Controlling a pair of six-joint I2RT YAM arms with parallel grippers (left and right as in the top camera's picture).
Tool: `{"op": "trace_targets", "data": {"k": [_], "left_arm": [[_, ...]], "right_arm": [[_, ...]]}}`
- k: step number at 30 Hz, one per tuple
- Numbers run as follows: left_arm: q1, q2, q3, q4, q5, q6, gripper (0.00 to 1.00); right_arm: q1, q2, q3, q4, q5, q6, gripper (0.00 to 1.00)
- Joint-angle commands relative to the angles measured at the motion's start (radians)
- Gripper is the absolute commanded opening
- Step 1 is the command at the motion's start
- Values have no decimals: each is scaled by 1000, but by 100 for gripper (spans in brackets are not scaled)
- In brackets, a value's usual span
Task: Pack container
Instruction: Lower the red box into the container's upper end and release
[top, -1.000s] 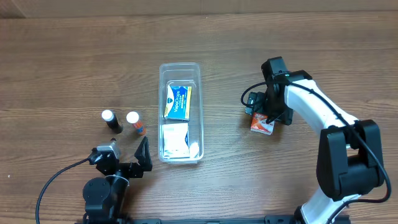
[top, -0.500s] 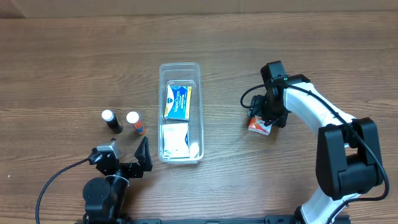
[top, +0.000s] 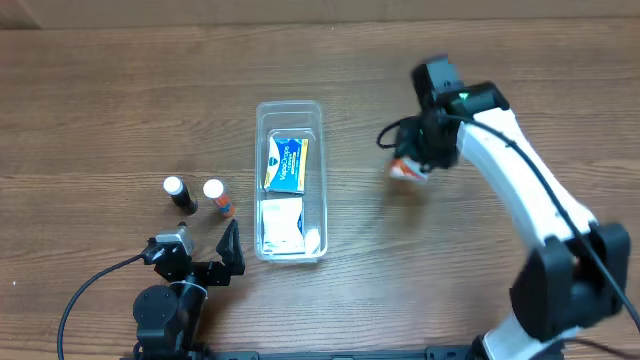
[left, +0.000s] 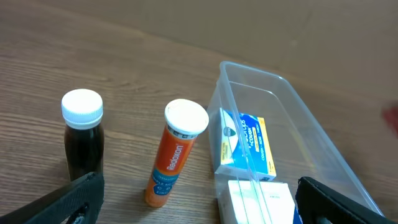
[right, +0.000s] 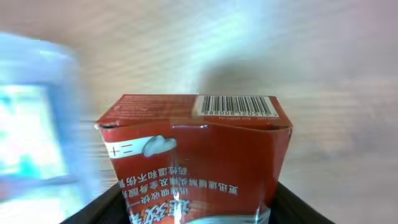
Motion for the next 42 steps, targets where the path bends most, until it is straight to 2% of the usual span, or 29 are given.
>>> {"op": "trace_targets", "data": {"k": [1,5,10,14,22,27,29,34,37,38,42], "left_arm": [[-5,-10,-3,1,7,-9,100],[-5,-10,-3,1,7,-9,100],[-5,-10,-3,1,7,-9,100],[-5,-10,-3,1,7,-9,100],[-5,-10,-3,1,7,-9,100],[-5,-10,-3,1,7,-9,100],[-5,-10,-3,1,7,-9,100],[-5,-10,-3,1,7,-9,100],[-5,-10,-3,1,7,-9,100],[-5,-10,-3,1,7,-9,100],[-5,-10,-3,1,7,-9,100]], "right_arm": [[135,-82,60,74,-2,-8,59],[250,-27,53,174,-2,26,59],[351,124,53,285,-10,27,59],[388,200,53,363,-21,16,59],[399,229,53,467,-36,51,60],[404,228,55,487,-80,66,88],[404,220,60,485,-80,70,89],[385,101,63,475,-40,18,90],[360,-16,67,407,43,16,95],[338,-74,67,371,80,16,100],[198,-241,67,237,138,16,100]]}}
